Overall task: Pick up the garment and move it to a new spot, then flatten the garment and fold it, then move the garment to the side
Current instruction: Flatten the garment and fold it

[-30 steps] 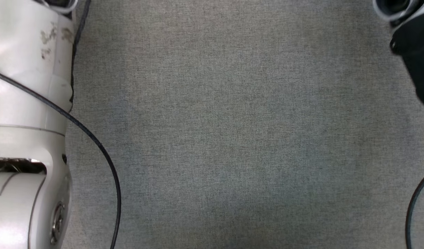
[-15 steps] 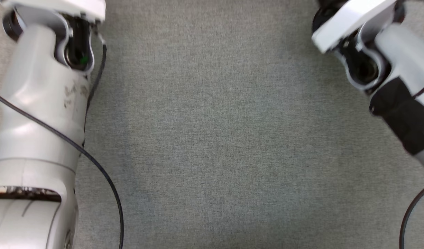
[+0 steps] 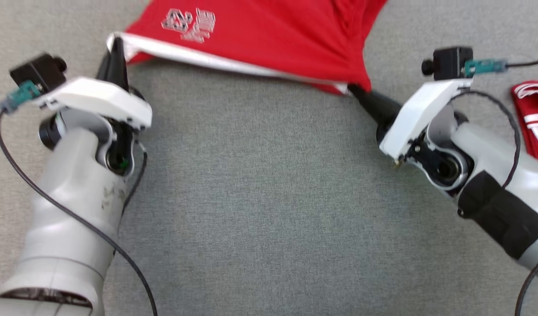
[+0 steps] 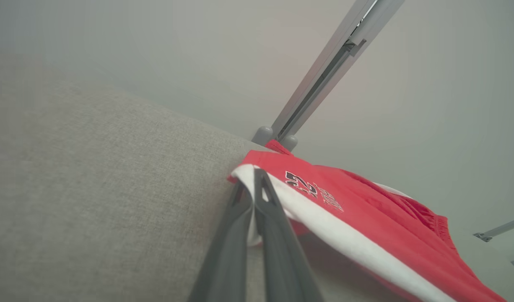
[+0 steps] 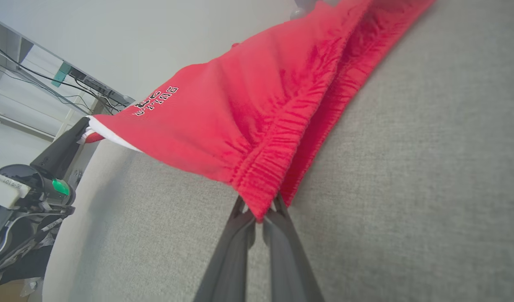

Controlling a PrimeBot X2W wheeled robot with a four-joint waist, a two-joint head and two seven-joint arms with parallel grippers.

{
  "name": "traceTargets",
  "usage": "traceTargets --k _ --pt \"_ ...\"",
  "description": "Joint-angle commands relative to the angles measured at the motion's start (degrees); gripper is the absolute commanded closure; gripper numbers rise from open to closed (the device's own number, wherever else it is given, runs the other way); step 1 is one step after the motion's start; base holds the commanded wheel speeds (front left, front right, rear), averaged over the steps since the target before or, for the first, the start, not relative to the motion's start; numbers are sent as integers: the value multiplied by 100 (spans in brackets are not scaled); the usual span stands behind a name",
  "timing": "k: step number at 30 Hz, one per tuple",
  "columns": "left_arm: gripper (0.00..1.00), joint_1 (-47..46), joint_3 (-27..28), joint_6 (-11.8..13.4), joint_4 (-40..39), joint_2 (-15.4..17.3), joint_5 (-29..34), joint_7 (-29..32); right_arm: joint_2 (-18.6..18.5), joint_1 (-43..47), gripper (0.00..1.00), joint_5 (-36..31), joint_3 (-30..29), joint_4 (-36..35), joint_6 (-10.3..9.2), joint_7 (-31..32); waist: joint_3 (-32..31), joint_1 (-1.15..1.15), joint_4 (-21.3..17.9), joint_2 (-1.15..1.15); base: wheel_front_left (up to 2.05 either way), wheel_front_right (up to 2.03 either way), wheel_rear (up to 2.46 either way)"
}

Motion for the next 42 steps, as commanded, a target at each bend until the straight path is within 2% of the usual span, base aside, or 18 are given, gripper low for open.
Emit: traceTargets --k 1,12,24,34,42 --pt "100 166 -76 -6 46 46 -45 -20 -65 168 100 97 42 67 -1 84 -213 0 32 0 0 0 0" --pt "100 973 -666 -6 268 27 -163 -20 -105 903 100 578 70 107 -1 561 -982 0 60 0 0 0 0" --pt "100 1997 -1131 -6 11 86 -272 -20 -356 1839 100 624 132 -144 -1 969 -1863 0 148 0 0 0 0" --pt "100 2742 -1679 -6 -386 254 -397 -20 -570 2432 100 491 204 -449 -1 943 -2361 0 200 0 0 0 0" --pt "100 3256 -1798 -6 -755 414 -526 -21 -701 2903 100 453 231 -727 -1 834 -2629 0 189 0 0 0 0"
